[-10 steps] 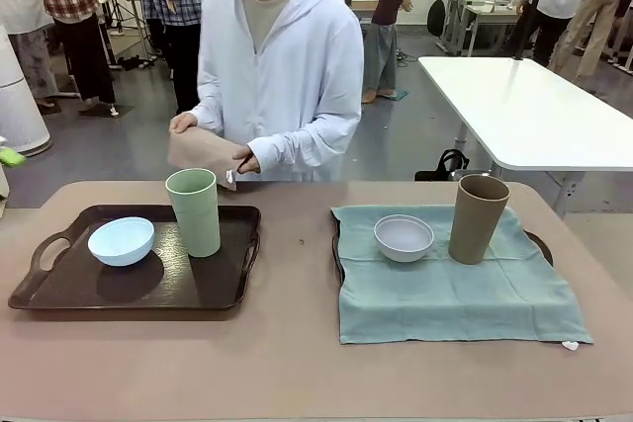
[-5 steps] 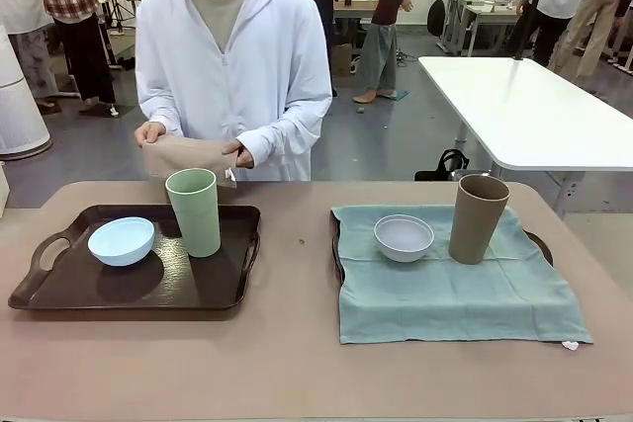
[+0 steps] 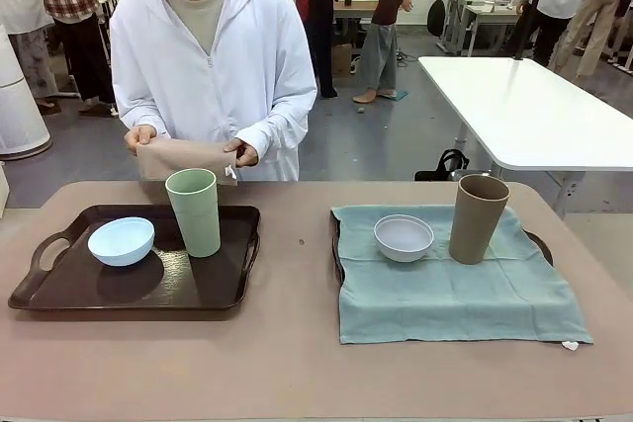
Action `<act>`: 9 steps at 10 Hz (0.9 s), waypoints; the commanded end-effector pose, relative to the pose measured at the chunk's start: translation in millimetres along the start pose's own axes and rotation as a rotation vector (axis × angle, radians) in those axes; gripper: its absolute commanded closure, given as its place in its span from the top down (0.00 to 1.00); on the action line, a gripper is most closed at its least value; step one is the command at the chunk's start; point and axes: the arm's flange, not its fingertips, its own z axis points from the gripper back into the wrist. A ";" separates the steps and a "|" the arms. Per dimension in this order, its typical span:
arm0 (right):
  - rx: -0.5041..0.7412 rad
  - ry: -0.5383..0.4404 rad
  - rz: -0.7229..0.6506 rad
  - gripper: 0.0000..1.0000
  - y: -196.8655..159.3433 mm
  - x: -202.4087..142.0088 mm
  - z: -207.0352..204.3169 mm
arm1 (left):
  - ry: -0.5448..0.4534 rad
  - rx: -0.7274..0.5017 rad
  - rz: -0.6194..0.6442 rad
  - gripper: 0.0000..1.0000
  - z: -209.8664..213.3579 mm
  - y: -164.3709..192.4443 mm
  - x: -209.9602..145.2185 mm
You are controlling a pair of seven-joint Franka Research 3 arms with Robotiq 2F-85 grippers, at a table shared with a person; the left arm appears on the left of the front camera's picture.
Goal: Set up a tray with a mat and arrange the tableware.
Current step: Pick up the Picnic Bowl and Reusable plastic cup from the Handle tray in front of the human's position and hold them in the air.
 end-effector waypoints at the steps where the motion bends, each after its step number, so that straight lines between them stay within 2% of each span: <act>1: 0.000 0.001 0.000 1.00 16.7 0.8 26.8 | -0.004 0.019 0.071 0.85 -2.9 3.0 11.3; 4: -0.015 0.005 0.018 1.00 23.5 0.0 23.2 | -0.003 0.015 0.148 0.85 -4.1 18.6 26.7; 5: -0.010 -0.005 0.014 1.00 7.3 -1.1 2.6 | -0.009 0.029 0.156 0.85 -4.0 17.6 24.3; 6: -0.010 -0.005 0.014 1.00 7.3 -1.1 2.6 | 0.015 0.022 0.117 0.85 -10.4 21.7 21.3; 9: -0.010 -0.005 0.014 1.00 7.3 -1.1 2.6 | 0.015 0.022 0.117 0.85 -10.4 21.7 21.3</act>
